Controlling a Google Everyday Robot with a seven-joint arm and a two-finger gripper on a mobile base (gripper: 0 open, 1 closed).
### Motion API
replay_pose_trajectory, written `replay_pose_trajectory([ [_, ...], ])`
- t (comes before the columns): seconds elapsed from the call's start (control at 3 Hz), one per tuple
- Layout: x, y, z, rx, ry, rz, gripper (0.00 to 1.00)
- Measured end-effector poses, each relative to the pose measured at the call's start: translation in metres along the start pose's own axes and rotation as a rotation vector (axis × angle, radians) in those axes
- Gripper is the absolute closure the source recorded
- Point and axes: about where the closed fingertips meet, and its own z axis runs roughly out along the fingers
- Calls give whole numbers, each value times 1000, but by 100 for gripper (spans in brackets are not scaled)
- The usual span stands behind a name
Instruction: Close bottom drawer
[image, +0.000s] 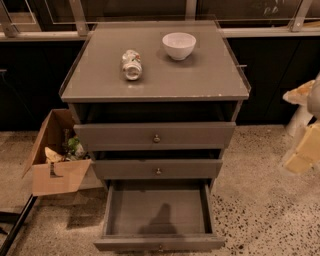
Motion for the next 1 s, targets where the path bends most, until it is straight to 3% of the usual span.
replay_pose_trajectory([
  [0.33,24,11,52,10,-2,34,0],
  [0.67,24,11,52,10,-2,34,9],
  [1.0,24,11,52,10,-2,34,0],
])
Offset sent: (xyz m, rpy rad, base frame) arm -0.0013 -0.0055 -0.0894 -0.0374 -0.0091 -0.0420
